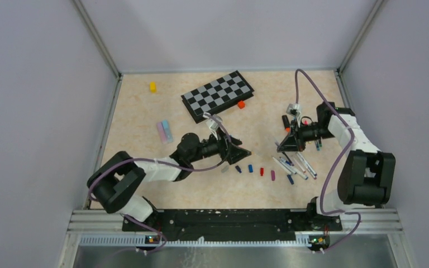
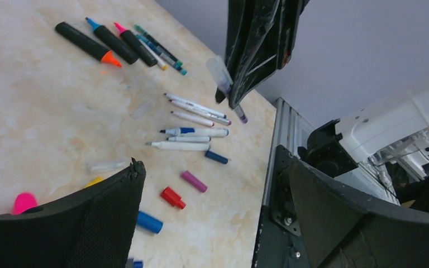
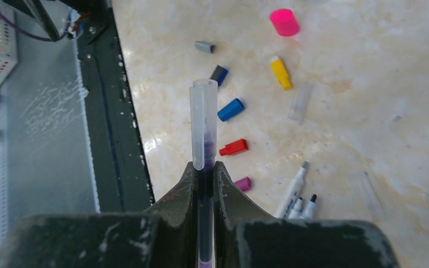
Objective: Open the pen caps
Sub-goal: Open the pen cap from the pen.
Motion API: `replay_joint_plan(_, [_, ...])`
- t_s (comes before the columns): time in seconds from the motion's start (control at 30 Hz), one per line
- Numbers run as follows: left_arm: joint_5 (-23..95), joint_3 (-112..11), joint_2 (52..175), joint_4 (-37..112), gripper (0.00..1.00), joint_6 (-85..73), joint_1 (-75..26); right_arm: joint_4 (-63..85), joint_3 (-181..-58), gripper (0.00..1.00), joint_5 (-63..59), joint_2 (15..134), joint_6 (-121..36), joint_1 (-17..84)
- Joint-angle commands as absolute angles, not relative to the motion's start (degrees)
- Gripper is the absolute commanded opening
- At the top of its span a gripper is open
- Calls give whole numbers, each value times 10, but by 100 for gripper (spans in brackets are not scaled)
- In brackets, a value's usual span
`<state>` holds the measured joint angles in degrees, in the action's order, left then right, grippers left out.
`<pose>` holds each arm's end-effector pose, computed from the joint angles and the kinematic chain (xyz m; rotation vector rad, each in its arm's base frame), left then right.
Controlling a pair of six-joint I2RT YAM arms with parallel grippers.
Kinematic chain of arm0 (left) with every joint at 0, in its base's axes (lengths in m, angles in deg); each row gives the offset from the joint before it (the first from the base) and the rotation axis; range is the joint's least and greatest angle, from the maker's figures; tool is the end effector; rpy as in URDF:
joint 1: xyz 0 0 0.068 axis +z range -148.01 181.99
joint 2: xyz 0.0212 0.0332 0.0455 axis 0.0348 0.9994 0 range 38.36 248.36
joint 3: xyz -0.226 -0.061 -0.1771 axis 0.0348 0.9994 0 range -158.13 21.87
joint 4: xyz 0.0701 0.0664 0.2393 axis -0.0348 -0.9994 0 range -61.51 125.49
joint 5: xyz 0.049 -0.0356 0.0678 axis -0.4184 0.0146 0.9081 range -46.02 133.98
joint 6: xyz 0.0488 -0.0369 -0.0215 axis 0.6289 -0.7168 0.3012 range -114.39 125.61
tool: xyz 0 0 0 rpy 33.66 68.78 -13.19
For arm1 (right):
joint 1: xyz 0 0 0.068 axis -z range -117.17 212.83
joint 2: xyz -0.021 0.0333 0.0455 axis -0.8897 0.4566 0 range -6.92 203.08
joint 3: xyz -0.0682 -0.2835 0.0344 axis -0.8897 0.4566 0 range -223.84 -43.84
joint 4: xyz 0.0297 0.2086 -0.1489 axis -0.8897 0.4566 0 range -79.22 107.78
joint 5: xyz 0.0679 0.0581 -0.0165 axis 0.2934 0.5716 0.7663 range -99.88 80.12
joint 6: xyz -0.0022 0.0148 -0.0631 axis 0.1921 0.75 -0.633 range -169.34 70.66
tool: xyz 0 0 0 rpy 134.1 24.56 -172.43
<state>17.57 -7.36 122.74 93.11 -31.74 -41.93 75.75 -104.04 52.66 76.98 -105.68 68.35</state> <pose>0.1994 -0.2233 0.2389 0.5072 1.6532 -1.4411 0.2402 0.0220 0.2581 -1.0002 2.0679 1.1829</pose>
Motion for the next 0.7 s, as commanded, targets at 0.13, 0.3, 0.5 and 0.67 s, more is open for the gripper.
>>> replay_joint_plan(0.13, [210, -173, 1325, 1044, 97, -348, -468, 845, -1075, 0, 618, 790, -1165, 637])
replay_joint_plan(0.3, [212, -208, 1374, 1078, 92, -389, -475, 852, -1073, 0, 628, 788, -1174, 620])
replay_joint_plan(0.5, [224, -238, 1406, 1081, 83, -395, -490, 864, -1077, 0, 637, 791, -1183, 598])
replay_joint_plan(0.67, [220, -249, 1421, 1094, 63, -403, -496, 866, -1076, 0, 641, 792, -1185, 592])
